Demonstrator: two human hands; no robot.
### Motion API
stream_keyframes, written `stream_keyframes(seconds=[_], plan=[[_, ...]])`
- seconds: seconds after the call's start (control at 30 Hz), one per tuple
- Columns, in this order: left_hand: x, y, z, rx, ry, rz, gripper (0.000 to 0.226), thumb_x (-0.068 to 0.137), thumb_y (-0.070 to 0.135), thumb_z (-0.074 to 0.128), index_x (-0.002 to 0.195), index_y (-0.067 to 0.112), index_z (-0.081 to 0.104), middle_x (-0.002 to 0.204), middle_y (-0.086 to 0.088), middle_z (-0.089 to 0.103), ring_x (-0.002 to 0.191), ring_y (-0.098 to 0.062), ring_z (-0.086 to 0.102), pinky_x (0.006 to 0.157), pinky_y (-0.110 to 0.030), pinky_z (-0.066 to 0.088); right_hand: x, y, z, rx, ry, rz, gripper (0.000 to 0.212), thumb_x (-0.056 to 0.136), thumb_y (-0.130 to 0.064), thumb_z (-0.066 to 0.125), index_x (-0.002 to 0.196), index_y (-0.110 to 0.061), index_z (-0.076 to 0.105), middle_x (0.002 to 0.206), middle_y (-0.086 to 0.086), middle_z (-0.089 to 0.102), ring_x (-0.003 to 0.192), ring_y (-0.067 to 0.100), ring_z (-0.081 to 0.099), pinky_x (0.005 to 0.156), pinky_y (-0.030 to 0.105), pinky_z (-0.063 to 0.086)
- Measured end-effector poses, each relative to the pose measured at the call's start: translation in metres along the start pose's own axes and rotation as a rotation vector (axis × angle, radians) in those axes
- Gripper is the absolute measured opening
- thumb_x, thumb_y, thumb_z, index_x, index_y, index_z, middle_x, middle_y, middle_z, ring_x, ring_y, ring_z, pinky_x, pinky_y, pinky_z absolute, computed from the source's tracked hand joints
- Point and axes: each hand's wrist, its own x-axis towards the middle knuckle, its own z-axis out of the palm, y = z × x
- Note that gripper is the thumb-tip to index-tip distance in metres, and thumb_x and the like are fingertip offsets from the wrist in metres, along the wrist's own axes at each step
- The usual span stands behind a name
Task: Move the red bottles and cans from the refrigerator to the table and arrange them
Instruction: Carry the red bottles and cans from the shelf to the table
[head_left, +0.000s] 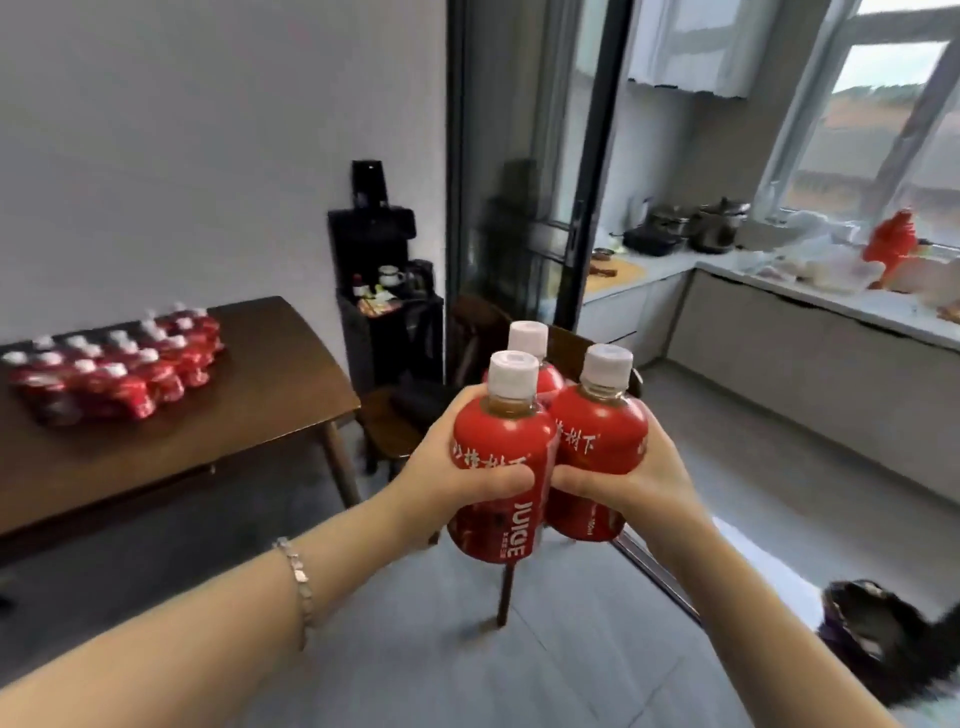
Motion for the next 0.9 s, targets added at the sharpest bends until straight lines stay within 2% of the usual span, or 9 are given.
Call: stream_keyframes(seconds=[0.07,0.13,0.23,0.33,0.43,0.57,0.7,0.77,0.9], plan=[[-0.012,0.001,-0.049,0.013,0.082,-0.013,0.1,0.034,0.058,0.088,0.12,0.03,0.045,0.116,-0.002,0.061,0.108,-0.021,0.063,0.084,-0.033,0.055,0.027,0.003,0.049,0.02,-0.093,-0.003,0.095,0.034,-0.036,0.093,0.116,-0.03,0.045,0.113,-0.004,0.061,0.099,0.007,0.065,0.081,0.027,0.056],[-0.023,0.0,-0.095,0.033,0.167,-0.023,0.102,0.033,0.059,0.087,0.121,0.03,0.045,0.117,-0.003,0.061,0.109,-0.022,0.063,0.087,-0.035,0.054,0.053,0.005,0.095,0.05,-0.178,-0.027,0.079,0.039,-0.03,0.086,0.106,-0.036,0.045,0.106,-0.01,0.061,0.09,-0.003,0.065,0.067,0.014,0.054],[-0.037,-0.004,-0.165,0.023,0.283,-0.035,0.103,0.035,0.056,0.088,0.124,0.026,0.045,0.118,-0.007,0.061,0.109,-0.023,0.063,0.089,-0.037,0.053,0.097,0.009,0.168,0.046,-0.291,-0.033,0.071,0.043,-0.03,0.08,0.103,-0.038,0.043,0.107,-0.013,0.059,0.095,0.003,0.062,0.073,0.018,0.052],[-0.041,-0.013,-0.231,0.042,0.4,-0.027,0.101,0.039,0.054,0.088,0.125,0.023,0.045,0.116,-0.006,0.062,0.108,-0.022,0.063,0.09,-0.036,0.052,0.145,0.018,0.234,0.039,-0.406,-0.069,0.068,0.048,-0.025,0.082,0.104,-0.037,0.045,0.105,-0.015,0.06,0.093,-0.001,0.064,0.073,0.017,0.051],[-0.038,-0.018,-0.284,0.067,0.488,-0.037,0.1,0.039,0.054,0.088,0.125,0.024,0.045,0.115,-0.004,0.064,0.108,-0.021,0.063,0.089,-0.033,0.053,0.19,0.026,0.285,0.044,-0.493,-0.095,0.07,0.052,-0.016,0.089,0.103,-0.036,0.045,0.102,-0.016,0.061,0.088,-0.014,0.062,0.068,0.007,0.049],[-0.024,-0.018,-0.374,0.086,0.628,-0.056,0.1,0.035,0.057,0.088,0.121,0.029,0.047,0.11,0.004,0.066,0.105,-0.014,0.064,0.081,-0.025,0.053,0.264,0.03,0.371,0.064,-0.629,-0.101,0.085,0.039,-0.039,0.088,0.112,-0.037,0.045,0.112,-0.013,0.062,0.099,0.0,0.064,0.081,0.018,0.051],[-0.02,-0.018,-0.457,0.076,0.733,-0.051,0.099,0.033,0.057,0.088,0.119,0.03,0.047,0.107,0.006,0.067,0.102,-0.013,0.065,0.078,-0.024,0.054,0.324,0.03,0.457,0.097,-0.752,-0.113,0.072,0.052,-0.021,0.086,0.11,-0.035,0.045,0.111,-0.013,0.062,0.094,-0.009,0.063,0.072,0.008,0.051],[-0.023,-0.02,-0.492,0.077,0.777,-0.056,0.1,0.033,0.058,0.087,0.119,0.029,0.046,0.109,0.005,0.066,0.104,-0.014,0.064,0.08,-0.026,0.054,0.343,0.031,0.494,0.11,-0.8,-0.112,0.075,0.051,-0.018,0.09,0.11,-0.034,0.047,0.11,-0.012,0.063,0.094,-0.006,0.064,0.071,0.007,0.051],[-0.039,-0.031,-0.571,0.078,0.826,-0.075,0.101,0.035,0.059,0.086,0.122,0.031,0.044,0.11,0.006,0.066,0.106,-0.014,0.063,0.081,-0.025,0.054,0.373,0.039,0.579,0.129,-0.88,-0.084,0.09,0.035,-0.042,0.09,0.114,-0.035,0.047,0.109,-0.013,0.065,0.098,-0.002,0.064,0.073,0.01,0.053]])
